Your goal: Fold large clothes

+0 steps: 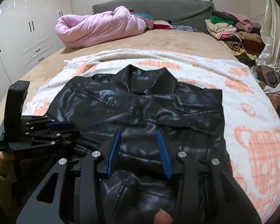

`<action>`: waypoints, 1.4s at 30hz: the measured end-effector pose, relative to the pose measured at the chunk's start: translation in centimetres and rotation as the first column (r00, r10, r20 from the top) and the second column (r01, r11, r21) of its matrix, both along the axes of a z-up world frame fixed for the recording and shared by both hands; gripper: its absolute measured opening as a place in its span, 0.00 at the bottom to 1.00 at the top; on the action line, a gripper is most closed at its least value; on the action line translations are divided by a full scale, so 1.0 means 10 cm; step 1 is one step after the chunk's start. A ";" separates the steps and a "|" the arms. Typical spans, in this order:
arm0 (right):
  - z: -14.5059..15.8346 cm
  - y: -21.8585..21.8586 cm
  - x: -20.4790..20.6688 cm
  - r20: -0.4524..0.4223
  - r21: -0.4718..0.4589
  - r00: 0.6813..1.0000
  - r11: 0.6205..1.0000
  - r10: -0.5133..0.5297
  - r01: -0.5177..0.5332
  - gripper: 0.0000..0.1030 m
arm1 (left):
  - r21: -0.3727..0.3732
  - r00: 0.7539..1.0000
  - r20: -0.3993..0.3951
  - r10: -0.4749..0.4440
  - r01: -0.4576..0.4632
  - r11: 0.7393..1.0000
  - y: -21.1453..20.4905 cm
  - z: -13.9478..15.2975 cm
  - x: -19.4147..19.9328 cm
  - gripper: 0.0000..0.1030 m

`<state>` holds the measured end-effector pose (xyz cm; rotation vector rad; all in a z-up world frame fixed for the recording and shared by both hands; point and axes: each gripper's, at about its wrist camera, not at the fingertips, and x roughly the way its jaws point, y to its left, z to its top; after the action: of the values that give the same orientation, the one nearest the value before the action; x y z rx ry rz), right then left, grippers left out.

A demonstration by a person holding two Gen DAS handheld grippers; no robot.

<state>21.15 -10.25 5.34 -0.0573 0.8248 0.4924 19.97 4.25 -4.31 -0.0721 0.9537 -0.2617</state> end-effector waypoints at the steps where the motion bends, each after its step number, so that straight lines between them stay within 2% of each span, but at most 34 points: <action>1: -0.03 0.00 0.00 -0.013 -0.001 1.000 1.000 0.000 0.000 0.37 | -0.007 1.000 -0.002 0.001 -0.001 1.000 0.01 0.00 0.00 0.25; 5: -0.18 0.00 0.05 -0.055 -0.051 0.998 0.998 -0.026 0.023 0.37 | -0.019 1.000 -0.005 0.003 -0.003 1.000 0.03 -0.01 0.00 0.25; 8: -0.42 -0.05 0.17 -0.143 -0.104 0.987 0.992 -0.079 0.064 0.34 | -0.020 1.000 -0.004 0.001 -0.002 1.000 0.03 -0.01 -0.01 0.25; 10: -0.58 -0.10 0.24 -0.213 -0.068 0.973 0.995 -0.091 0.078 0.34 | -0.026 1.000 -0.004 0.001 -0.001 1.000 0.04 -0.01 -0.01 0.25; 13: -0.63 -0.14 0.28 -0.242 -0.038 0.966 0.995 -0.094 0.087 0.34 | -0.033 1.000 -0.005 0.002 -0.002 0.999 0.04 0.00 -0.01 0.25; 18: -0.49 -0.09 0.21 -0.199 -0.049 0.977 0.997 -0.072 0.064 0.39 | -0.049 1.000 -0.007 0.004 -0.004 0.999 0.06 0.03 -0.02 0.25; 23: -0.29 -0.08 0.16 -0.126 -0.023 0.991 0.999 -0.040 0.037 0.55 | -0.076 1.000 -0.009 0.007 -0.008 0.997 0.10 0.06 -0.03 0.25; 27: -0.26 -0.10 0.14 -0.112 -0.013 0.993 0.999 -0.046 0.045 0.63 | -0.074 1.000 -0.004 0.004 -0.004 0.997 0.11 0.08 -0.03 0.26; 30: -0.21 -0.16 0.13 -0.097 0.001 0.994 0.999 -0.051 0.052 0.72 | -0.091 1.000 0.010 0.003 -0.002 0.996 0.12 0.14 -0.05 0.34; 32: -0.14 -0.21 0.11 -0.078 0.023 0.995 0.998 -0.058 0.060 0.81 | -0.076 0.999 0.031 0.007 -0.004 0.997 0.11 0.19 -0.08 0.42; 35: -0.07 -0.25 0.10 -0.051 0.048 0.996 0.996 -0.071 0.073 0.90 | -0.065 0.999 0.050 0.014 -0.011 0.998 0.12 0.26 -0.10 0.46; 39: -0.04 -0.30 0.12 -0.047 0.071 0.995 0.994 -0.083 0.086 0.92 | -0.061 0.998 0.056 0.022 -0.019 0.998 0.14 0.30 -0.11 0.55; 42: -0.03 -0.31 0.12 -0.042 0.067 0.995 0.994 -0.089 0.092 0.93 | -0.059 0.998 0.063 0.030 -0.026 0.998 0.15 0.34 -0.11 0.67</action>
<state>22.35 -13.36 5.02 0.0531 0.8447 0.4368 18.85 5.72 -0.94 -0.1298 0.8809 -0.2644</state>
